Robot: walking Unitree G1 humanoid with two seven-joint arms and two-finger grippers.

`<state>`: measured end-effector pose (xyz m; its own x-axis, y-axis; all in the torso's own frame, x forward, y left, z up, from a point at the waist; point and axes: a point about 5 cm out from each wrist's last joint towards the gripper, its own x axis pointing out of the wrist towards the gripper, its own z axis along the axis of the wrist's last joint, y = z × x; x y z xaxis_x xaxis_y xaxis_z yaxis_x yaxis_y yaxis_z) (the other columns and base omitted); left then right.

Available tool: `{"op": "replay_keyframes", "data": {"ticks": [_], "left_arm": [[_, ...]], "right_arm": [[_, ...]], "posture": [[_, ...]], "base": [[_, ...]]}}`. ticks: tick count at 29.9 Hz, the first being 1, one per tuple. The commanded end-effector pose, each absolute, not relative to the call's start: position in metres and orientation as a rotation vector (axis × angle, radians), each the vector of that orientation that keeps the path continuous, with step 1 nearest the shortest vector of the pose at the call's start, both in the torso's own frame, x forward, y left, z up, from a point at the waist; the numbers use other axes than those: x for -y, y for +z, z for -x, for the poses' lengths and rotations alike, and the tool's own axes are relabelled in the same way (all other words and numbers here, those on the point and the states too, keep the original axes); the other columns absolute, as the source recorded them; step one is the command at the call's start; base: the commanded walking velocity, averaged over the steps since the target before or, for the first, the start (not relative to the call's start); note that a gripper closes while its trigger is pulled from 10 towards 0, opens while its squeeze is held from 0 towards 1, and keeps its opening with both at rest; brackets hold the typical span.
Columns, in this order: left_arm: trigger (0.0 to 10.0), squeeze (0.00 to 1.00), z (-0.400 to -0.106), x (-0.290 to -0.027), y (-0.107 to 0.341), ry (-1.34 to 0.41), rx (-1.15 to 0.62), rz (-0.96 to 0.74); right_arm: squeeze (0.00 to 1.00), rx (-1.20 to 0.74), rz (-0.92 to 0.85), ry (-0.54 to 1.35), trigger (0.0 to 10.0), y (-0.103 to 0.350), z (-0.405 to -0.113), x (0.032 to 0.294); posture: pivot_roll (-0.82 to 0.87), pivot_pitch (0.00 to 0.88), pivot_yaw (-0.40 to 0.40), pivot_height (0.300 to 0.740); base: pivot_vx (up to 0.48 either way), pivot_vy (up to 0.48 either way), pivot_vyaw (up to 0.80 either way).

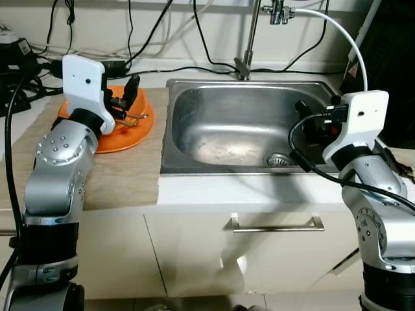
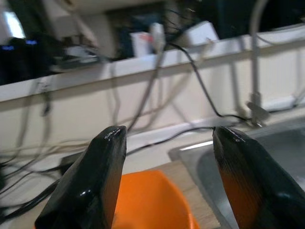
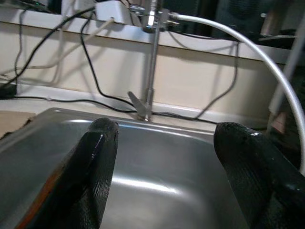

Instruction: Kitchen organization

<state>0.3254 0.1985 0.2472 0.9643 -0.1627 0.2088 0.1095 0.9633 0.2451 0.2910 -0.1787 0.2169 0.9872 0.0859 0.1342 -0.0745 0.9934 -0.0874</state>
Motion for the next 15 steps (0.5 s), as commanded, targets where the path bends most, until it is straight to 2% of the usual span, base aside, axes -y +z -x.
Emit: {"op": "replay_keyframes", "data": {"ticks": [1,8,15], "left_arm": [[10.0,0.0,-0.3266,-0.2012,0.2393,-0.1,0.188,-0.222],[10.0,0.0,-0.327,-0.1963,0.2372,-0.102,0.204,-0.184],[10.0,0.0,-0.3274,-0.1984,0.2369,-0.056,0.216,-0.182]], "right_arm": [[0.0,0.131,0.072,0.07,10.0,0.2171,-0.2951,0.1774],[0.0,0.123,0.045,0.112,10.0,0.2143,-0.2968,0.17],[0.0,0.139,0.038,0.069,10.0,0.217,-0.2981,0.1765]], "posture": [[0.02,0.0,-0.024,0.74],[0.01,0.0,-0.026,0.74],[0.01,0.0,-0.027,0.74]], "base": [[0.0,0.0,0.0],[0.0,0.0,0.0],[0.0,0.0,0.0]]}}
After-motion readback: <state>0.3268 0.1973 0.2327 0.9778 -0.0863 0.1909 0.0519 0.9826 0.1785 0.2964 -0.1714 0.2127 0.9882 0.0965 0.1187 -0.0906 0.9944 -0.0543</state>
